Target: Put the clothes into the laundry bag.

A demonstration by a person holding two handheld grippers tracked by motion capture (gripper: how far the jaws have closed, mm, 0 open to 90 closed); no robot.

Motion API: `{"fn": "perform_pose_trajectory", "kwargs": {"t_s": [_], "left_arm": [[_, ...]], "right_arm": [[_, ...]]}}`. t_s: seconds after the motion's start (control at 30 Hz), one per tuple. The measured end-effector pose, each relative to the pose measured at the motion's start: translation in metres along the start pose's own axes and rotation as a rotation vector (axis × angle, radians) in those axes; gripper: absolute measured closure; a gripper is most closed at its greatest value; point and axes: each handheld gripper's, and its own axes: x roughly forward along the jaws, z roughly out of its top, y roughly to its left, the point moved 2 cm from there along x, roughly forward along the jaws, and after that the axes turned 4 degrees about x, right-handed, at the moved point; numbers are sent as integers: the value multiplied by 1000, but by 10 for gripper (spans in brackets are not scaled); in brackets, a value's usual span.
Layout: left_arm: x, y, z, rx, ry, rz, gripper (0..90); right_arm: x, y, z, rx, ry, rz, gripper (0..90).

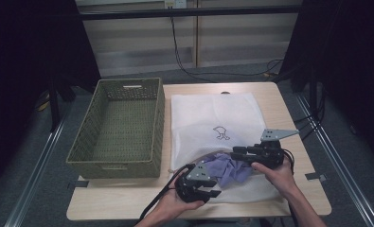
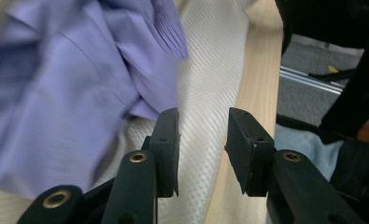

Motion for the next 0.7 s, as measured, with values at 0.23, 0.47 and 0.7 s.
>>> {"fn": "perform_pose_trajectory", "kwargs": {"t_s": [0.23, 0.47, 0.7], "left_arm": [[22, -15, -6, 43, 53, -42, 700], [37, -14, -8, 44, 52, -30, 575], [39, -12, -11, 77, 74, 30, 595]], "right_arm": [[3, 7, -9, -11, 30, 20, 702], [7, 17, -19, -44, 85, 58, 777], [16, 25, -26, -65, 136, 69, 763]]}}
